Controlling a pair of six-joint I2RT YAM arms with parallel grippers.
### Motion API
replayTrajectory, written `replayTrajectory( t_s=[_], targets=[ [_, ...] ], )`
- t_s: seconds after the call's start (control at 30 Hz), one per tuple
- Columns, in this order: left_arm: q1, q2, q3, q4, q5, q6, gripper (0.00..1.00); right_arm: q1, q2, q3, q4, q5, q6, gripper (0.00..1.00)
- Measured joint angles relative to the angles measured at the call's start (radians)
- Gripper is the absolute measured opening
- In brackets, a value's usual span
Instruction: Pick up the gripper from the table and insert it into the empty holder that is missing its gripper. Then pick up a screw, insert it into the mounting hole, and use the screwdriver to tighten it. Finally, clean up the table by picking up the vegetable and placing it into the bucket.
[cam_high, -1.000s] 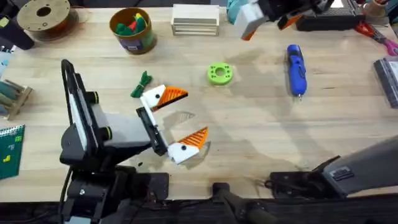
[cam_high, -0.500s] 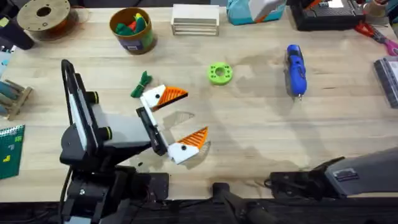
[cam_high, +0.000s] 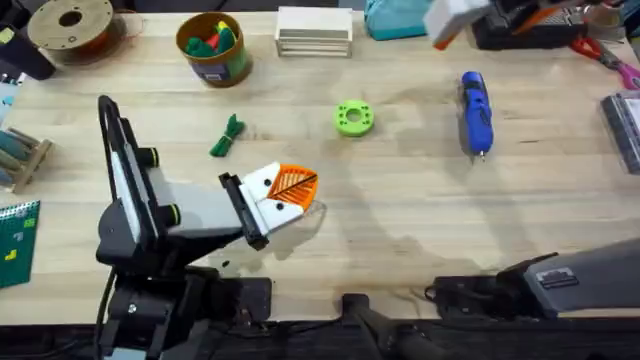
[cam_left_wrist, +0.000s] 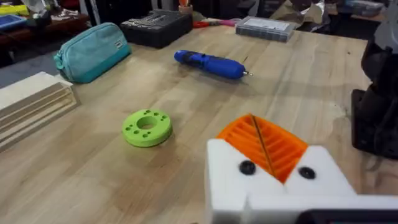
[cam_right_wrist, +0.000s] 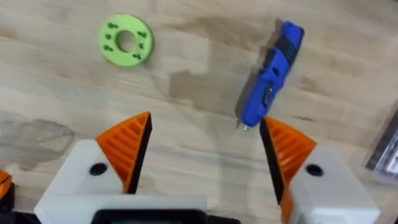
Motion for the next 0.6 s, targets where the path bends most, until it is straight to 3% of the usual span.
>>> replayTrajectory(
  t_s=[0.13,0.27,0.47,0.6],
  targets=[
    [0.000,0.000,0.000,0.000,0.000,0.000,0.005,-0.109,-0.038,-0.068,0.029,-0.047,0.002,0.989],
    [0.000,0.000,0.000,0.000,0.000,0.000,0.005,-0.210,-0.101,-0.236,0.143,-0.082,0.005,0.990],
    [0.000,0.000,0.000,0.000,-0.001,0.000,0.004,-0.291,-0.099,-0.444,0.265,-0.102,0.030,0.991],
    [0.000,0.000,0.000,0.000,-0.001,0.000,0.004,-0.342,-0.072,-0.514,0.363,-0.114,0.040,0.991]
  ],
)
